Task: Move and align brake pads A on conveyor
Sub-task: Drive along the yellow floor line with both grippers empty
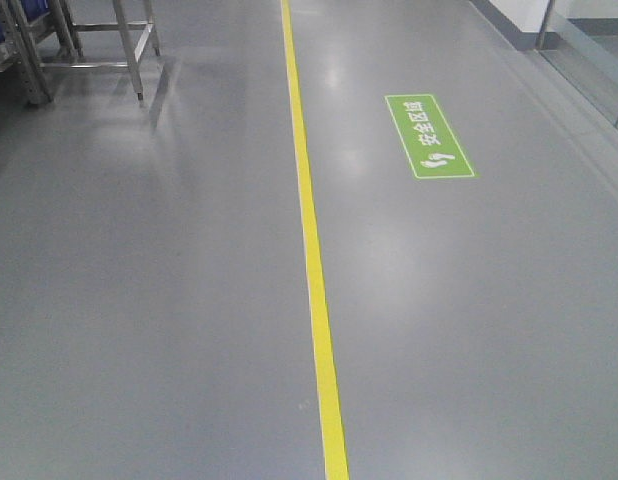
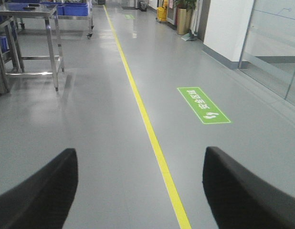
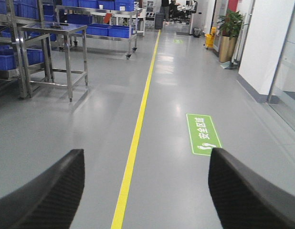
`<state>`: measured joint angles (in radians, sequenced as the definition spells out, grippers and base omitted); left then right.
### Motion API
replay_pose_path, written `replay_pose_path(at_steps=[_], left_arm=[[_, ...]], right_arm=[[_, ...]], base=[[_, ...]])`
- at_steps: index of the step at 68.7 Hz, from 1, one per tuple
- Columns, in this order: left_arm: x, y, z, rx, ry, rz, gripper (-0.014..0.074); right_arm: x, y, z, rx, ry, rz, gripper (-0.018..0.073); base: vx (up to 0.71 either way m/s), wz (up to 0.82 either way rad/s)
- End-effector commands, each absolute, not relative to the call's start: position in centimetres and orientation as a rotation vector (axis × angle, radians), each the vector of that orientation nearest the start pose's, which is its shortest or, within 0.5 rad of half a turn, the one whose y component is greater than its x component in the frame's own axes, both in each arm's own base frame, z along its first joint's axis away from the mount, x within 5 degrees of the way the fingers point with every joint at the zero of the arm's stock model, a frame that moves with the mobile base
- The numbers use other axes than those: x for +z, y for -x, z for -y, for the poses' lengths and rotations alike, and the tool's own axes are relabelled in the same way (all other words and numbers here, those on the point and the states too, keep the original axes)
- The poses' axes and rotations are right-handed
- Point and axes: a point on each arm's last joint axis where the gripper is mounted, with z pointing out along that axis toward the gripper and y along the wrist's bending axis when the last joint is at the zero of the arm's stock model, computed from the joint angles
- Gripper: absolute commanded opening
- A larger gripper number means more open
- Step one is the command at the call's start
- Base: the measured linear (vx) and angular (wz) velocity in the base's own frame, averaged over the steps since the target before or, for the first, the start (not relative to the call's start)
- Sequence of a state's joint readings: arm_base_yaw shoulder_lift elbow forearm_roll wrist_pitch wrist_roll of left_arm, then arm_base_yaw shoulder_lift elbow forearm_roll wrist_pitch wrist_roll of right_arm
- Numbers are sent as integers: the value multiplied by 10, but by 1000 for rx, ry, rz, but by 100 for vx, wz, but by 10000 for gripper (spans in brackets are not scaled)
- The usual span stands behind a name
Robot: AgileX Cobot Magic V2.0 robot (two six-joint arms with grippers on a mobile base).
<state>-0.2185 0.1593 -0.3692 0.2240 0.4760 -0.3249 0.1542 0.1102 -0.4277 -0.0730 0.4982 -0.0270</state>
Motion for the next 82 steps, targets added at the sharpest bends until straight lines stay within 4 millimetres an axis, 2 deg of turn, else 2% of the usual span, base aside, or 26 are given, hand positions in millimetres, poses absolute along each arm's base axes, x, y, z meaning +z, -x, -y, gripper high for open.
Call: replay_pose_path(at_steps=[1,35,82], left_arm=[[299,-51,3,-184,-22,-1662,534],[299,-51,3,-184,-22,-1662,534],[299,-51,3,-184,-22,-1662,534]], right_arm=[[317,-36,-3,10,181,-1564,526],[317,-36,-3,10,181,-1564,526],[317,-35,-3,10,181,-1563,526]], base=[[51,15],[56,2],[69,-6]])
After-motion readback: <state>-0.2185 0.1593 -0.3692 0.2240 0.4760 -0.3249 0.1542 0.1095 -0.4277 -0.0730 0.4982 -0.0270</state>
